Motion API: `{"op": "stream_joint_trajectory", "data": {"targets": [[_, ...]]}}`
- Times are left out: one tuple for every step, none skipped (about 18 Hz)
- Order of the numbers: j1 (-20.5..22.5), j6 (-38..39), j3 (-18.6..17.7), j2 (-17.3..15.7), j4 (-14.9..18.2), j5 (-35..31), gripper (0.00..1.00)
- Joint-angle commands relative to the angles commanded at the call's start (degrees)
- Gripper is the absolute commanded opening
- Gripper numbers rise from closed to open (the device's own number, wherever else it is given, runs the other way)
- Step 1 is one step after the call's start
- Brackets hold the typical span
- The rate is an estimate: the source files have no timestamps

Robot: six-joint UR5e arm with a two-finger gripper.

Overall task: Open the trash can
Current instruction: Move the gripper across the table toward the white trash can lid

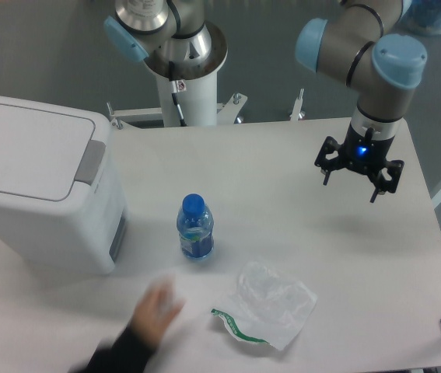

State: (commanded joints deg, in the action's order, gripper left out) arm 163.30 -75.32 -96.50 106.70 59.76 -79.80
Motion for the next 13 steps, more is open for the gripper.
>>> {"op": "stream_joint_trajectory", "data": {"targets": [[-0.18,0.09,0.35,-0.44,2.18,0.09,1.0],[-0.44,0.44,1.31,-1.48,5.33,0.09,1.0],[-0.62,1.83,2.62,-2.54,9.37,0.17,1.0],[-2.1,4.98,5.86,-3.42,15.59,0.35,1.0],[-3.94,7.36,8.24,-3.6,19.48,0.35,1.0],[-5.87,10.17,10.52,-3.52,22.65,0.7,1.0],[-7.63,13.68,13.16,-3.52,25.38,1.31,1.0],[-9.21,17.37,15.44,-3.43,27.58,2.36,1.0],[-10.97,20.54,17.12,-3.34,28.73,3.68,1.0],[-12.64,23.09,17.92,-3.34,28.83,5.0,1.0],[-13.79,25.12,18.28,-3.34,28.83,6.31,1.0],[-14.58,26.62,18.45,-3.43,28.92,7.46,1.0],[-15.46,27.76,18.46,-3.51,29.1,8.6,1.0]]}}
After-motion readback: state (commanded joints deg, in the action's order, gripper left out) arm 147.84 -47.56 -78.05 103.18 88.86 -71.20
